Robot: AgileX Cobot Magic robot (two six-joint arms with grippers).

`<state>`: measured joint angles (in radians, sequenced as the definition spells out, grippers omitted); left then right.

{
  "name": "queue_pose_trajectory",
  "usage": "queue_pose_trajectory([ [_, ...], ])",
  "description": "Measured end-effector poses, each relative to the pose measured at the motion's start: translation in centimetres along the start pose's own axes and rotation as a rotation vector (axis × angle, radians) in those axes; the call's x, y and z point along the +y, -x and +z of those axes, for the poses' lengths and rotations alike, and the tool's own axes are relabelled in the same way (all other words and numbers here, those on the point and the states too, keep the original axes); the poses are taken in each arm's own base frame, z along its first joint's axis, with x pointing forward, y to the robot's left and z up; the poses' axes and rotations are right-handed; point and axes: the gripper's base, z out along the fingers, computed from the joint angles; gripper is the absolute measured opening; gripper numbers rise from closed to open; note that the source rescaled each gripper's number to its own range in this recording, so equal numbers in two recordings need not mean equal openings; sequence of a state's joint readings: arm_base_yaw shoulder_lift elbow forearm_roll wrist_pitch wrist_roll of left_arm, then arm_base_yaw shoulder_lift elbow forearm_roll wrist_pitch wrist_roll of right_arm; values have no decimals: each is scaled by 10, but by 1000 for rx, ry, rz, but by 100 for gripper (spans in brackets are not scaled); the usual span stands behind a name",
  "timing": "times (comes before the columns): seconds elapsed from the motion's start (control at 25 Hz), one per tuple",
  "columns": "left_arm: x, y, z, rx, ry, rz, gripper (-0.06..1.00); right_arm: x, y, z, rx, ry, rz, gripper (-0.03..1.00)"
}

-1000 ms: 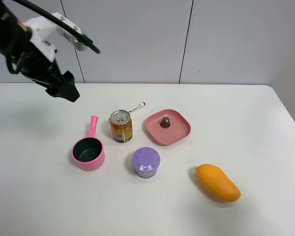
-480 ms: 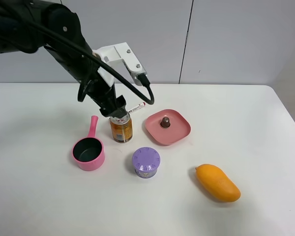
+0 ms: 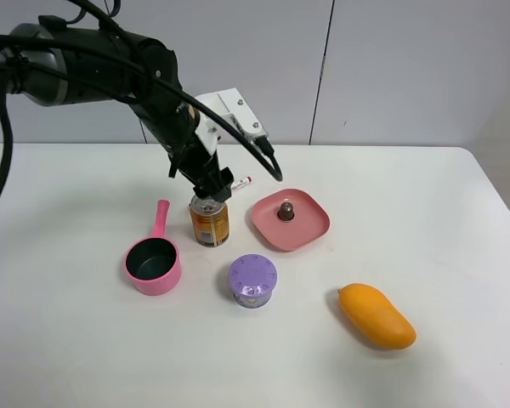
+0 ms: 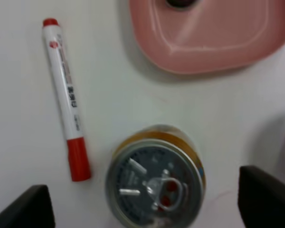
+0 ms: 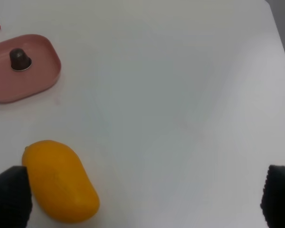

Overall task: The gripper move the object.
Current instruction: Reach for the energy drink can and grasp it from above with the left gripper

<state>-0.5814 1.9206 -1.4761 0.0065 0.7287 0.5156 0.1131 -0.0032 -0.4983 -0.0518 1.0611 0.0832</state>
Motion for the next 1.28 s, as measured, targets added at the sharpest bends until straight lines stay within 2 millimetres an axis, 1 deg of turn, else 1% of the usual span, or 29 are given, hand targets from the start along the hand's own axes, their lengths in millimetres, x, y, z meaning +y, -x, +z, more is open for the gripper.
queue_pose_trajectory([
  [0.08,3,4,3,10,0,-14,74,0,0,0,0,0,0,100],
  [0.2,4,4,9,39,-6,-12,74,0,0,0,0,0,0,100],
  [0.28,3,2,14,61,-16,-14,74,0,0,0,0,0,0,100],
  [0.52,5,-11,40,151,-31,-8,74,0,0,0,0,0,0,100],
  [0.84,4,-10,49,154,-43,-34,74,0,0,0,0,0,0,100],
  [0.96,1,-15,62,185,-60,-38,73,0,0,0,0,0,0,100],
  [1.04,1,-16,63,189,-62,-39,73,0,0,0,0,0,0,100],
  [1.28,5,-9,56,183,-56,-41,73,0,0,0,0,0,0,100],
])
